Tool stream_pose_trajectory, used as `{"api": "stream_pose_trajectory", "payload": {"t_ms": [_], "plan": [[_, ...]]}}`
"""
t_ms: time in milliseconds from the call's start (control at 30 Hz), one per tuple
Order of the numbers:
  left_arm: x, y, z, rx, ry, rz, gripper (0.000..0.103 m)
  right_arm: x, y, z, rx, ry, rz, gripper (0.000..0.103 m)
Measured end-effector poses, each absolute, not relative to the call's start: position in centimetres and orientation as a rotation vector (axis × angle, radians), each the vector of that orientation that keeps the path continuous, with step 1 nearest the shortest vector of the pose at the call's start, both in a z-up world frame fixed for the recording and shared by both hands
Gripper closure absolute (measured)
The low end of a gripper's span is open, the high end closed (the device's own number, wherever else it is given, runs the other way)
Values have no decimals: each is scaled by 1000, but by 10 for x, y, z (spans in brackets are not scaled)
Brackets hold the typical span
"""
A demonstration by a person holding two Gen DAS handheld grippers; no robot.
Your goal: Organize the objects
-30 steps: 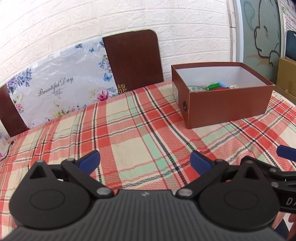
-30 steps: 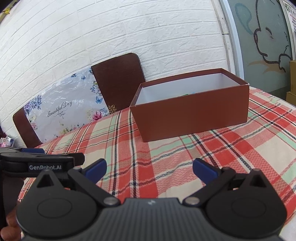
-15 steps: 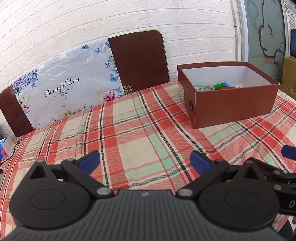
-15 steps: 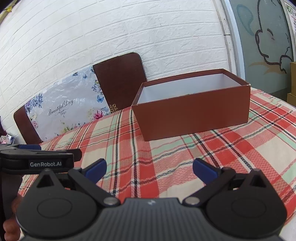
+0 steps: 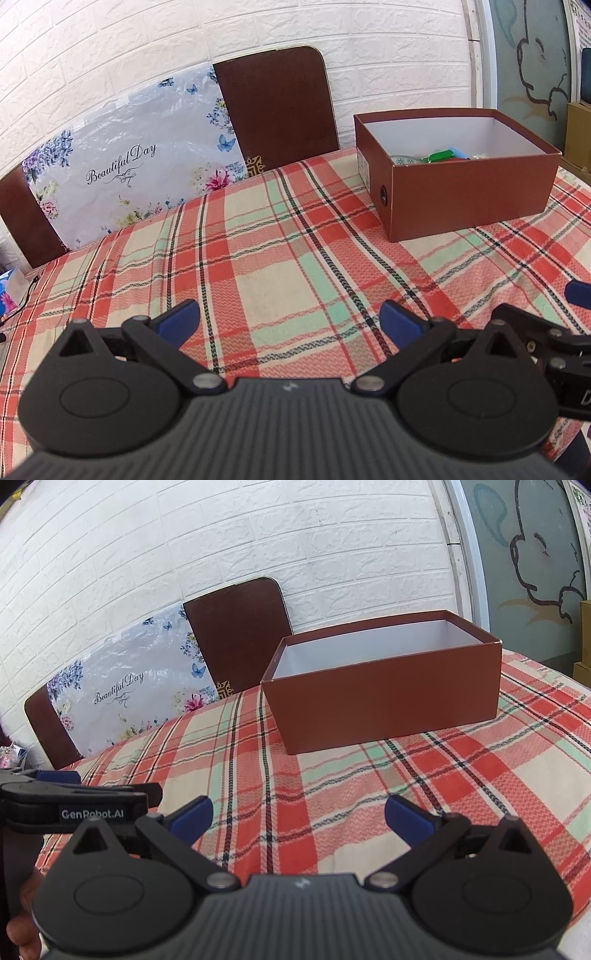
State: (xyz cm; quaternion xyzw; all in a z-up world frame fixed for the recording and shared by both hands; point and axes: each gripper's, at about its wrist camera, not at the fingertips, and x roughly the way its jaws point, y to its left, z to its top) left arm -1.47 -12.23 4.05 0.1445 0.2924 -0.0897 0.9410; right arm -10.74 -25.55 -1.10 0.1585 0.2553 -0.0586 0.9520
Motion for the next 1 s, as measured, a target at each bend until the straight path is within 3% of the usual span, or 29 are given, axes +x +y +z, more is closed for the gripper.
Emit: {"api": "stream_pose_trajectory", "payload": {"t_ms": [1000], "plan": [[-7, -129, 29, 307, 666, -199, 0, -101, -258, -20, 333, 552, -121, 0]]}}
